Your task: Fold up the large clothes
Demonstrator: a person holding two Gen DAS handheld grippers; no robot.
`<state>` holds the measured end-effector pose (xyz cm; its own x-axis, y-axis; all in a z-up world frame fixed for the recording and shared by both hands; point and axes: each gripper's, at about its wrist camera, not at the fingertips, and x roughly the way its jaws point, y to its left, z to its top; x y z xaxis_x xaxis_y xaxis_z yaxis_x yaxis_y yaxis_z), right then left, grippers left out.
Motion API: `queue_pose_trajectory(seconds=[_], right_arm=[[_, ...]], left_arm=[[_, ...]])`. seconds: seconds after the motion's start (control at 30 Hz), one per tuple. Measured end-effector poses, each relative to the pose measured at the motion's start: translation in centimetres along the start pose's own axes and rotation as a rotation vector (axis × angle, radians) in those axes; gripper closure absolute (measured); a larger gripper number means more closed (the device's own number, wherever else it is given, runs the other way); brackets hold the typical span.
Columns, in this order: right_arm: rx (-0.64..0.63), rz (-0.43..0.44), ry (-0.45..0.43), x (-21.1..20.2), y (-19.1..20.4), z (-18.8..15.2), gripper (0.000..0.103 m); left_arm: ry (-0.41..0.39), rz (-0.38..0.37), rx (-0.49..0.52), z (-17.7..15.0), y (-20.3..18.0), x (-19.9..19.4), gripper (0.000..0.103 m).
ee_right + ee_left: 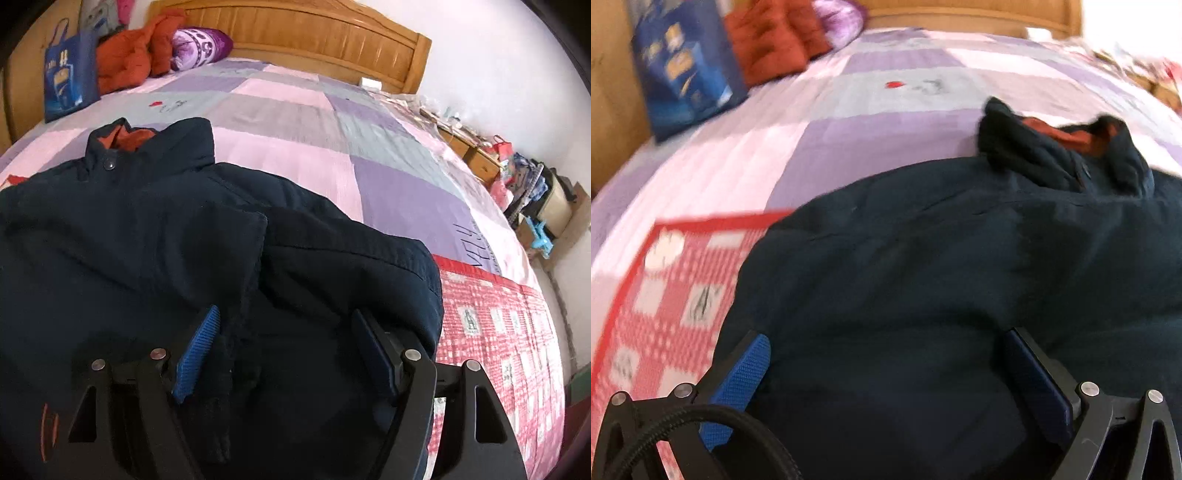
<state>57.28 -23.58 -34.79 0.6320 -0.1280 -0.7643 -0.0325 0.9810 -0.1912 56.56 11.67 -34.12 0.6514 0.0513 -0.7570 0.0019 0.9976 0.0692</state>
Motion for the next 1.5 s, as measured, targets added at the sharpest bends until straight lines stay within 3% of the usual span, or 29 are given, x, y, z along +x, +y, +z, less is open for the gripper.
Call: queue_pose_trajectory(seconds=[0.07,0.13,0.23,0.3,0.37,0.43,0.53,0.6,0.67,0.7,0.8,0.93,1.07,1.17,1.23,1.3,1.4,1.5], right_arm=[[0.057,-0.043,-0.064,-2.2,-0.4,-0.1,0.027],[0.071,-0.046,-0.149,-5.3,0.6,-0.3,0.027],[-0.039,0.062,-0.233,-9.1,3.9,-2.2,0.025],[-0.183,0.113,-0.199,-9.0,6.2,-4.0,0.025],[-0.224,0.060,-0.124,-6.9,5.3,-5.6,0.026],[-0.133,0.008,-0.061,-5.1,1.0,-6.4,0.026],[0.108,-0.062,-0.020,-4.5,-8.2,-7.1,0.023],[0.170,-0.121,0.005,-4.6,-11.6,-7.5,0.023],[0.149,-0.260,0.036,-4.8,-13.1,-7.5,0.023],[0.182,-0.262,0.047,-5.0,-14.2,-7.7,0.023],[0.229,-0.191,0.000,-7.2,-13.7,-7.8,0.023],[0.100,-0.031,-0.061,-10.0,-6.9,-8.2,0.023],[-0.017,0.085,-0.020,-8.8,-0.6,-9.0,0.023],[-0.053,0.062,0.078,-6.7,-0.6,-11.2,0.023],[0.055,0.037,0.083,-6.6,-4.4,-12.5,0.023],[0.152,-0.035,0.109,-6.8,-8.4,-13.9,0.023],[0.227,-0.206,0.201,-7.8,-12.8,-16.4,0.023],[0.261,-0.201,0.156,-10.6,-12.7,-17.5,0.023]], left_arm=[[-0.011,0.016,0.001,-0.1,0.0,-1.5,0.000],[-0.046,-0.023,0.032,-0.9,-0.7,-3.4,0.000],[-0.066,-0.059,0.091,-2.7,-1.9,-5.3,0.000],[-0.048,-0.055,0.104,-4.0,-1.8,-5.2,0.000],[-0.025,-0.041,0.065,-4.7,-0.2,-4.7,0.000],[0.010,0.006,0.013,-5.1,2.0,-4.0,0.000],[0.045,0.062,-0.030,-5.7,4.9,-3.4,0.000],[0.068,0.076,-0.043,-6.4,6.2,-3.2,0.000],[0.079,0.090,-0.054,-6.9,6.5,-3.5,0.000],[0.081,0.093,-0.063,-6.9,6.5,-3.7,0.000],[0.070,0.080,-0.046,-7.2,5.3,-5.1,0.000],[0.049,-0.003,0.028,-7.9,2.0,-7.2,0.000],[0.060,-0.068,0.118,-9.4,-1.4,-8.1,0.000],[0.120,-0.016,0.178,-11.6,-1.0,-6.7,0.000],[0.132,-0.020,0.111,-12.3,1.3,-6.8,0.000],[0.140,0.017,0.035,-13.0,4.5,-7.3,0.000],[0.151,0.079,0.006,-13.9,7.0,-8.5,0.000],[0.146,0.059,-0.035,-14.5,6.9,-10.8,0.000]])
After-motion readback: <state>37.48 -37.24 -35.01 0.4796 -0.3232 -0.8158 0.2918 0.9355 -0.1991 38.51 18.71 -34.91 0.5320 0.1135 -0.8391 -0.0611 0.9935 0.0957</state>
